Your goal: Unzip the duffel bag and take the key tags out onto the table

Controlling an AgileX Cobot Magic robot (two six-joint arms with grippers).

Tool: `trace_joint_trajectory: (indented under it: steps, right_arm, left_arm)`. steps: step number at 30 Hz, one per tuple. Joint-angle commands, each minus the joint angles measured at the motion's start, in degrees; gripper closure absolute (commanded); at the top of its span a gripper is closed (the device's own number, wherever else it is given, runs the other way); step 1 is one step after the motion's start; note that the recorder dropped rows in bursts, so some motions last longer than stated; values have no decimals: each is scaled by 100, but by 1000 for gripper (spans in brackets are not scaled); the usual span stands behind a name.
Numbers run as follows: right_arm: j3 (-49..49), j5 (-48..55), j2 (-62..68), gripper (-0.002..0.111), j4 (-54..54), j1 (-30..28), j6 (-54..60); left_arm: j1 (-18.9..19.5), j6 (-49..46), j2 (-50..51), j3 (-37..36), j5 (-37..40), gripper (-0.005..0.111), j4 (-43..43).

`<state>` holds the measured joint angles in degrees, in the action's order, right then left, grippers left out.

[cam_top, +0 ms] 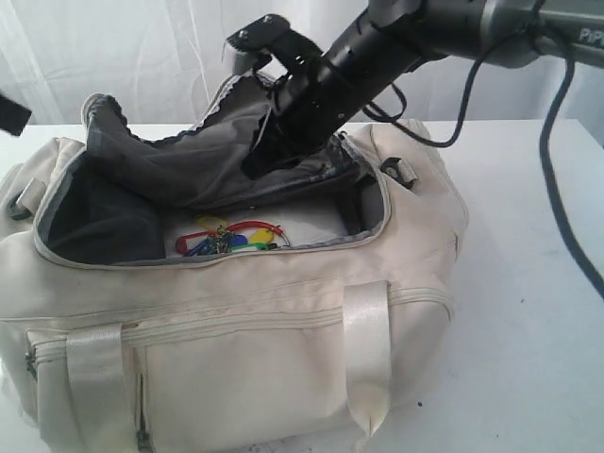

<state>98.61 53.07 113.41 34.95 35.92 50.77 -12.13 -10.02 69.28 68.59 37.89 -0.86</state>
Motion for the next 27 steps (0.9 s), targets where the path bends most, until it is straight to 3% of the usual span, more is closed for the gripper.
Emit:
trace_joint_trajectory:
  steps: [1,4,7,19,22,27]
  right_arm:
    - [18,48,221,73,-230,327,13]
    - [18,21,328,49,-609,446,-77]
    - [18,-112,415,35,-828,502,-216]
    - [18,-392,1042,32,-1084,561,-351]
    - [18,-611,1171,42,-1137,573,-480]
    - [18,-1138,1074,90,-1552,584,-1160]
  left_arm:
    - [11,65,-71,20,1085,107,86]
    - [11,65,-71,1,1288,107,-13]
    - [11,65,-71,-114,1096,107,-12]
    - [11,65,-71,-401,921,107,376]
    - [11,-56,-71,-401,921,107,432]
    - [11,-94,-71,-401,921,107,557]
